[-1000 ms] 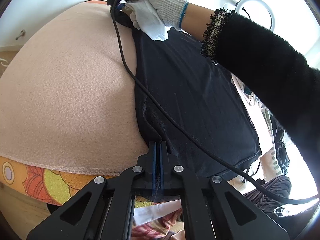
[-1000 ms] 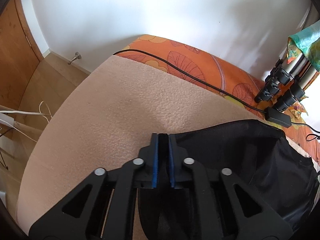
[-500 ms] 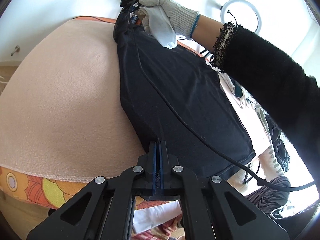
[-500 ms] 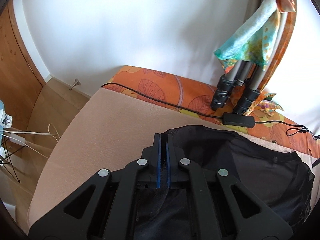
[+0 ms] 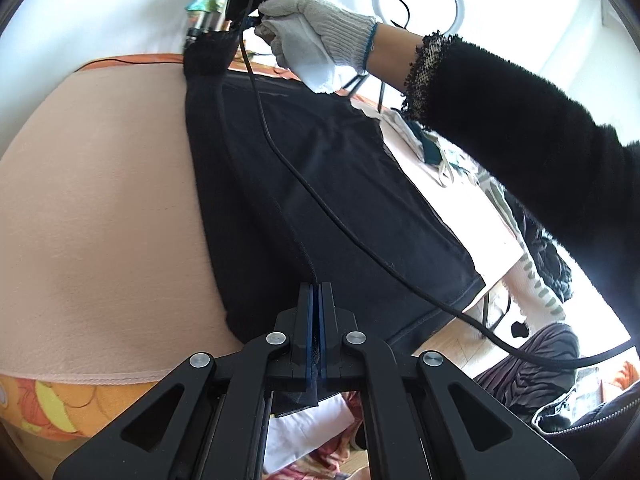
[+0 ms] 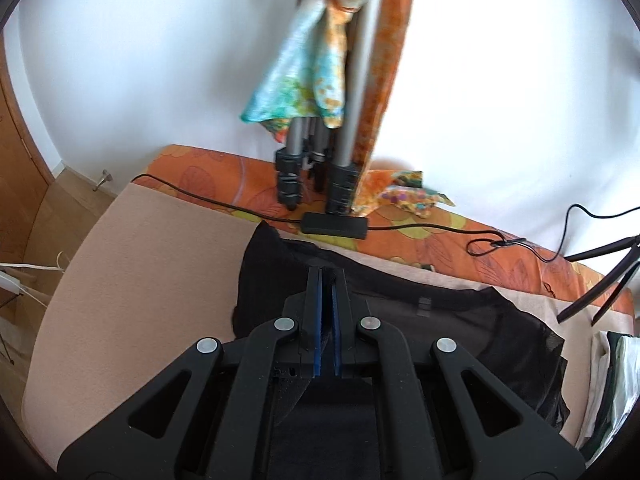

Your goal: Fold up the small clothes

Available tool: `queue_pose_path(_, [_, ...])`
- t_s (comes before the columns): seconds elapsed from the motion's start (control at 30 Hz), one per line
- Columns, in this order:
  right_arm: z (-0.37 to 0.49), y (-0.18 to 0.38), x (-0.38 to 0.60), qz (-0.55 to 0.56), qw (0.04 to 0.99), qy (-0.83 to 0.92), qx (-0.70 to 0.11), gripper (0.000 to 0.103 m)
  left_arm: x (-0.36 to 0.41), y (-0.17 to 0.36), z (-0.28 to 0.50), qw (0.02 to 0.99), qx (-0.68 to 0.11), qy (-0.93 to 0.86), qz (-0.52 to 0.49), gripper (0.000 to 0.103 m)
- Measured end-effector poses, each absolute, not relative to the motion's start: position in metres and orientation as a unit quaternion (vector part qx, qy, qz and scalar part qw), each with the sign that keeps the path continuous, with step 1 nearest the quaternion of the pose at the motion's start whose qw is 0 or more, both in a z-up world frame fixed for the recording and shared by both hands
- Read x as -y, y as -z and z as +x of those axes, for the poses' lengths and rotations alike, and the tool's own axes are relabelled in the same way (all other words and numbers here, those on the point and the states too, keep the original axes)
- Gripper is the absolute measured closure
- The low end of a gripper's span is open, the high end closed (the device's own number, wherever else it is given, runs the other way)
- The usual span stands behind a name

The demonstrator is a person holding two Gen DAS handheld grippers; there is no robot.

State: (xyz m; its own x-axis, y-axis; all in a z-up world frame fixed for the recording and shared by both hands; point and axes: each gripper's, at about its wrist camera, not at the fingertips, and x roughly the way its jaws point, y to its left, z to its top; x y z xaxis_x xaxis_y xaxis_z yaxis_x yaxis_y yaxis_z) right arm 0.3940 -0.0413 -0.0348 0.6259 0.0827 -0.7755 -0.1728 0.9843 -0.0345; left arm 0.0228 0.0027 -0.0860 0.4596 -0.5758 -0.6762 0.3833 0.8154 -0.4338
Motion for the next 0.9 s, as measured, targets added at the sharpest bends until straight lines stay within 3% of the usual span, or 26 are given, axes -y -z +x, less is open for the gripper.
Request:
queue_pose_path(0.7, [0.41,0.073,0.088,-0.055,0.893,-0.037,-0.446,0.098,0.054,0.101,0.033,0.813,-0.47,0.33,-0.099,0.102])
queue_pose_path(0.77, [0.411,0.074,0.091,-0.052,0.892,-0.035,-0.448,0.098,0.06,0.099,0.031,0.816,-0.467,0.331,-0.084,0.098])
queue_pose_path(0.8, [0.41,0.074,0.093,-0.05,0.893,-0.031,-0.446,0.097,0.063,0.099,0.03,0.815,-0.468,0.333,-0.08,0.089])
queue_pose_path(0.83, [0.409,0.073,0.095,-0.049,0.894,-0.025,-0.444,0.085,0.065,0.098,0.03,0.815,-0.468,0.333,-0.078,0.082])
queue_pose_path(0.87, [0.407,0.072,0.098,-0.046,0.895,-0.02,-0.443,0.062,0.066,0.097,0.029,0.816,-0.466,0.334,-0.077,0.078])
queue_pose_path(0.9, [0.404,0.07,0.101,-0.043,0.898,-0.019,-0.438,0.05,0.066,0.096,0.028,0.817,-0.462,0.336,-0.076,0.074])
